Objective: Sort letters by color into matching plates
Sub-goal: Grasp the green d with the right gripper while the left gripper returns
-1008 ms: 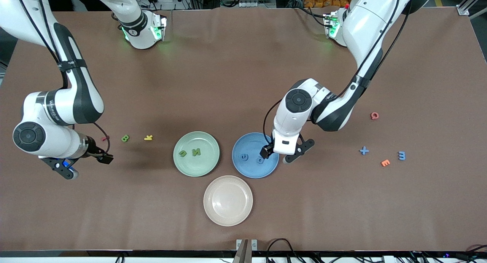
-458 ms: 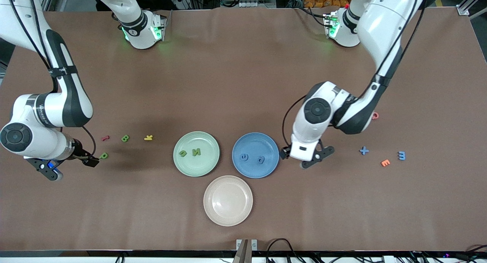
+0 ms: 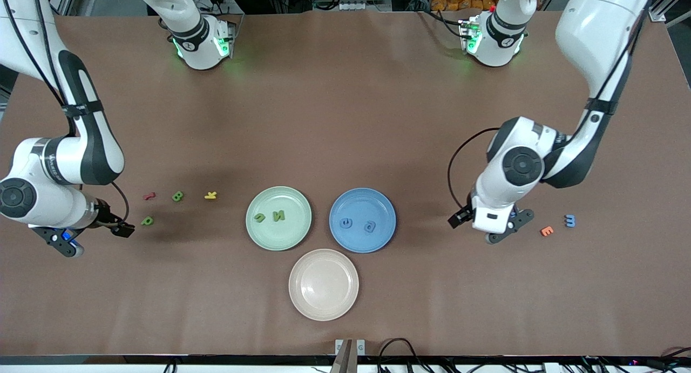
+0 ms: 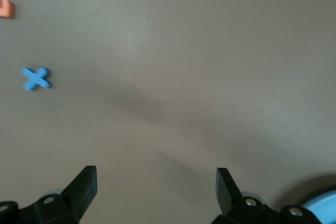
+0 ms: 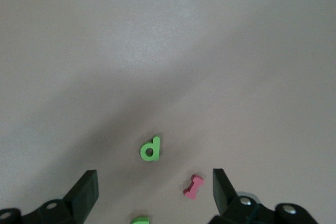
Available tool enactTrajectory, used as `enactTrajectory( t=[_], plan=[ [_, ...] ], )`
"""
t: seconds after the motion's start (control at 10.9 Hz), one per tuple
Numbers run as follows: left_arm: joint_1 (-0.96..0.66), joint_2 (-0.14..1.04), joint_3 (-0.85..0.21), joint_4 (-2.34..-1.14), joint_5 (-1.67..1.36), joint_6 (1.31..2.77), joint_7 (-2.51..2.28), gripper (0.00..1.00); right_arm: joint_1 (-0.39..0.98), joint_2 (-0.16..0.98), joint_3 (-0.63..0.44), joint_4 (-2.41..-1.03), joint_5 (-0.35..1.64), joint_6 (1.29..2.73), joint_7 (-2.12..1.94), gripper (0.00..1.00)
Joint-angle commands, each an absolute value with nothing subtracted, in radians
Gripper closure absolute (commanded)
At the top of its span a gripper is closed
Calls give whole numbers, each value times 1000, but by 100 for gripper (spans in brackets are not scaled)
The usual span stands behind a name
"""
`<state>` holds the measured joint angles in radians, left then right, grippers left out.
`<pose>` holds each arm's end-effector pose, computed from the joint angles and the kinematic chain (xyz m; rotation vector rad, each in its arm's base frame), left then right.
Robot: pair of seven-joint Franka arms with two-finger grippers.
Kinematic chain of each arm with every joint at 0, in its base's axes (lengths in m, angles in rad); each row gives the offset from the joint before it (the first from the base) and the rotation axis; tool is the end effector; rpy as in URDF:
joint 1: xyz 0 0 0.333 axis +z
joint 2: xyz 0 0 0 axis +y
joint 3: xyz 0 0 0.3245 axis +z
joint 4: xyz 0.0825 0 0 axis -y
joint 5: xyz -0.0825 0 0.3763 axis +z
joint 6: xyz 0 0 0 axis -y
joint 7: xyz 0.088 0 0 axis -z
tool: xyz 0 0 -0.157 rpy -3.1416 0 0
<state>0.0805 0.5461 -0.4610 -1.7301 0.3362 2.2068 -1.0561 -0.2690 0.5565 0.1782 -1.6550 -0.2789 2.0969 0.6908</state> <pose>0.6311 -0.2030 0.2546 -3.0055 -0.8189 -0.0381 0.6581 -0.0947 0.2457 2.8223 -0.9512 -0.0831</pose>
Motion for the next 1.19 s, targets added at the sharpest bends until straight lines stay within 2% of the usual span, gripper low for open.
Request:
enactTrajectory(
  t=[0.0,0.28,0.46,0.83,1.1],
  plan=[
    [263,453,-566,-1886,347,2207,-927,0,-299,561,193,-1687,-258,2157,641,5],
    [421,436,-635,-1963,351,2232,-835,0,-316,561,195,-1749,-241,2255,609,7],
    [469,471,-630,-1962,367,2247,-824,0,-319,568,195,-1769,-241,2287,609,14],
    [587,541,-624,-1957,408,2331,-830,0,-342,572,201,-1827,-241,2382,607,18],
    [575,593,-591,-1939,434,2385,-862,0,-342,581,202,-1829,-232,2385,607,27]
  ],
)
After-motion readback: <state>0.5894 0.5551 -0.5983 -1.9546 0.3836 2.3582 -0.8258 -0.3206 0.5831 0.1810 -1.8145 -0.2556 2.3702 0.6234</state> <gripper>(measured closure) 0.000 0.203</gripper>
